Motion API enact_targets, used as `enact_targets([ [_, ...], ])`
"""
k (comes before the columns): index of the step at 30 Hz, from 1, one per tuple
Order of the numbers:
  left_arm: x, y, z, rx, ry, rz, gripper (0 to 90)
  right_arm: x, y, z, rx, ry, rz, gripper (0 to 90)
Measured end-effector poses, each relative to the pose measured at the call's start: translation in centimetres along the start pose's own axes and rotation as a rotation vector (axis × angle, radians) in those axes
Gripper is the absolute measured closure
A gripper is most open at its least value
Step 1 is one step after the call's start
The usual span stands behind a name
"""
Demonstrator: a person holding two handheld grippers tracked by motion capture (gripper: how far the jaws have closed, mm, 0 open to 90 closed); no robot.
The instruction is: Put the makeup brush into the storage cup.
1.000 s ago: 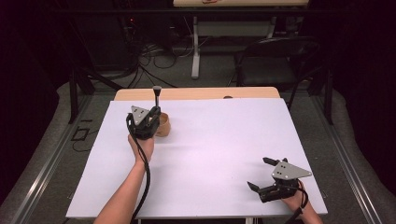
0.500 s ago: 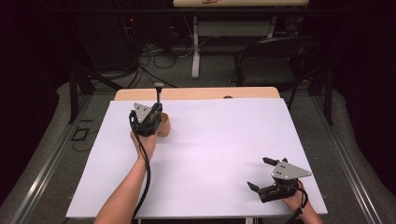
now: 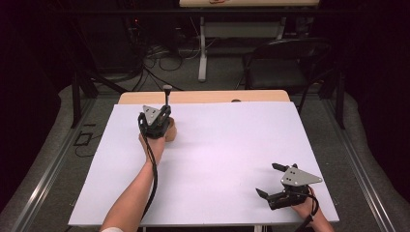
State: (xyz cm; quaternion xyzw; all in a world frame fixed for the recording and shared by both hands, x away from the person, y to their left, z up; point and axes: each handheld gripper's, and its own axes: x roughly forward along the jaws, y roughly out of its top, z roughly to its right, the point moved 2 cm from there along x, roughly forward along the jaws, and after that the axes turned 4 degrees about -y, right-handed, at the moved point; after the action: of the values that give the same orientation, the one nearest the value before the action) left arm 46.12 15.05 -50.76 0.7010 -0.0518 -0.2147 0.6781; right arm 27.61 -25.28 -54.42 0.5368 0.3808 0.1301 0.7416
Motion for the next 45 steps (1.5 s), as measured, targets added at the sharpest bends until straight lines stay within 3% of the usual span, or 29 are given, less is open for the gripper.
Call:
enact_targets([
  [23,0.8,-1.3,-0.2,-0.010,0.007,-0.055,78.6,0.0,0.0,0.0,0.003,-0.001,-0.003,0.1],
  [25,0.7,-1.3,-0.1,-0.003,0.005,-0.055,73.4,0.0,0.0,0.0,0.002,-0.001,-0.002,0.0],
  [26,0.5,-1.3,-0.1,0.004,-0.007,-0.057,57.6,0.0,0.0,0.0,0.004,-0.003,0.001,0.0],
  [27,0.4,-1.2,0.0,0.008,-0.009,-0.058,57.6,0.0,0.0,0.0,0.004,-0.003,0.001,0.0],
  [31,-0.1,-0.8,0.1,0.029,-0.013,-0.079,39.6,0.0,-0.1,0.1,0.005,-0.004,-0.003,0.1],
  [33,-0.5,-0.7,0.1,0.038,-0.024,-0.085,23.2,0.0,-0.1,0.1,0.005,-0.004,-0.007,0.1],
  [38,-1.3,-0.3,0.2,0.064,-0.083,-0.121,13.2,0.1,-0.1,0.2,0.007,-0.005,-0.011,0.0],
  [45,-2.7,-0.1,0.1,0.067,-0.116,-0.162,5.6,0.1,-0.1,0.3,0.011,-0.012,-0.012,0.0],
])
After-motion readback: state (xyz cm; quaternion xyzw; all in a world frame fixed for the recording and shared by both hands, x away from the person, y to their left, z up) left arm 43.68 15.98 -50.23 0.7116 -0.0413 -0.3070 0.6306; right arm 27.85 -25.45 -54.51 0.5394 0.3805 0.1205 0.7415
